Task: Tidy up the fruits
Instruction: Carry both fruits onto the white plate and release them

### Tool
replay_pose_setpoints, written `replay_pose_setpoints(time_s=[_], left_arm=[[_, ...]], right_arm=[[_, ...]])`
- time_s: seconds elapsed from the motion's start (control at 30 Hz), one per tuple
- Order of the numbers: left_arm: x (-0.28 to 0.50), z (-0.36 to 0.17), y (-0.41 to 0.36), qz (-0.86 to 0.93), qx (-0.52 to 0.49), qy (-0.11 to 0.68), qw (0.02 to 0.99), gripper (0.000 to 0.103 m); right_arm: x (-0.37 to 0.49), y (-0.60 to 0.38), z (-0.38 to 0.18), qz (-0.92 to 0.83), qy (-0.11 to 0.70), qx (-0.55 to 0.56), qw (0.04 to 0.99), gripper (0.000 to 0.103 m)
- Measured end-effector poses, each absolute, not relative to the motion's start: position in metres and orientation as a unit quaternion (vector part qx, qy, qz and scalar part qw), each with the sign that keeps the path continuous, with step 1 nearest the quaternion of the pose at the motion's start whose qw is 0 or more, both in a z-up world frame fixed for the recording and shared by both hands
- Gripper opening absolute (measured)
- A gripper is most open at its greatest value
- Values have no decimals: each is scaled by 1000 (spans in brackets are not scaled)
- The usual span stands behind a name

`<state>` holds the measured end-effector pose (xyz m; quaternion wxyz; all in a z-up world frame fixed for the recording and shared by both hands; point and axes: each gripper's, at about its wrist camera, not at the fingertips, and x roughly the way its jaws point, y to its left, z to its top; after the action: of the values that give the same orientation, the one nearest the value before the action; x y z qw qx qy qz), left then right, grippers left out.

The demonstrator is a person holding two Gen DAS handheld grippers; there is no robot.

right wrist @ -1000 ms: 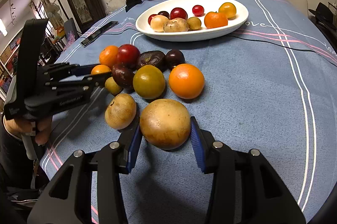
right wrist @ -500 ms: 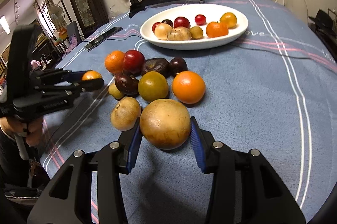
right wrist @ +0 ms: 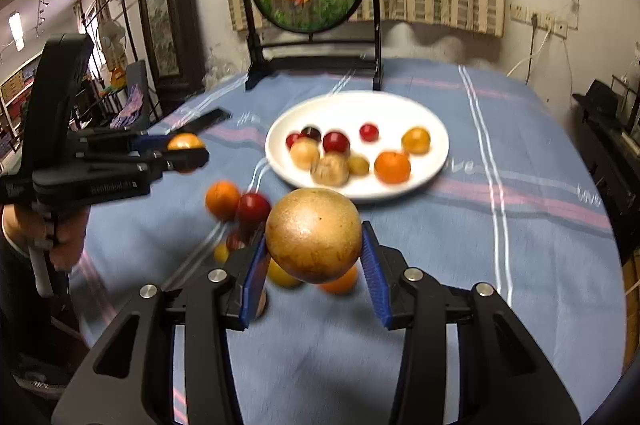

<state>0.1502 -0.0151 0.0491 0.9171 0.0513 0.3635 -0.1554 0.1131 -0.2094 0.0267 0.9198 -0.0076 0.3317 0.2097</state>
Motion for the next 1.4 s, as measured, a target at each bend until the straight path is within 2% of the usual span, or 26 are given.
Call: replay_pose_setpoints(time_s=[0.33, 0.63, 0.77, 0.8, 0.83, 0.87, 0.9, 1.0, 1.4], left_arm=[[236, 48, -31, -134, -3, 376, 917, 39], [294, 14, -32, -83, -8, 406, 910, 39], [301, 7, -36, -79, -4, 403, 912, 39], [302, 6, -37, -79, -5, 400, 913, 42], [301, 7, -37, -78, -7, 392, 917, 49], [300, 9, -36, -74, -7, 382, 921, 75], [297, 11, -36, -68, -4, 367, 928, 84], [287, 20, -36, -61, 10, 335, 940, 86], [263, 11, -29, -29, 60, 325, 944, 98]], right_arm=[[196, -186, 31, 172, 334, 5, 927, 45], [258, -193, -9, 124, 352, 71, 925, 45], [260, -193, -18, 99, 329, 49, 938, 46], [261, -195, -19, 100, 329, 53, 937, 59], [261, -197, -19, 101, 324, 63, 939, 68], [258, -199, -17, 98, 312, 69, 942, 75], [256, -200, -15, 95, 303, 69, 946, 77], [250, -200, -10, 97, 295, 67, 948, 77], [243, -200, -11, 105, 309, 84, 941, 78]])
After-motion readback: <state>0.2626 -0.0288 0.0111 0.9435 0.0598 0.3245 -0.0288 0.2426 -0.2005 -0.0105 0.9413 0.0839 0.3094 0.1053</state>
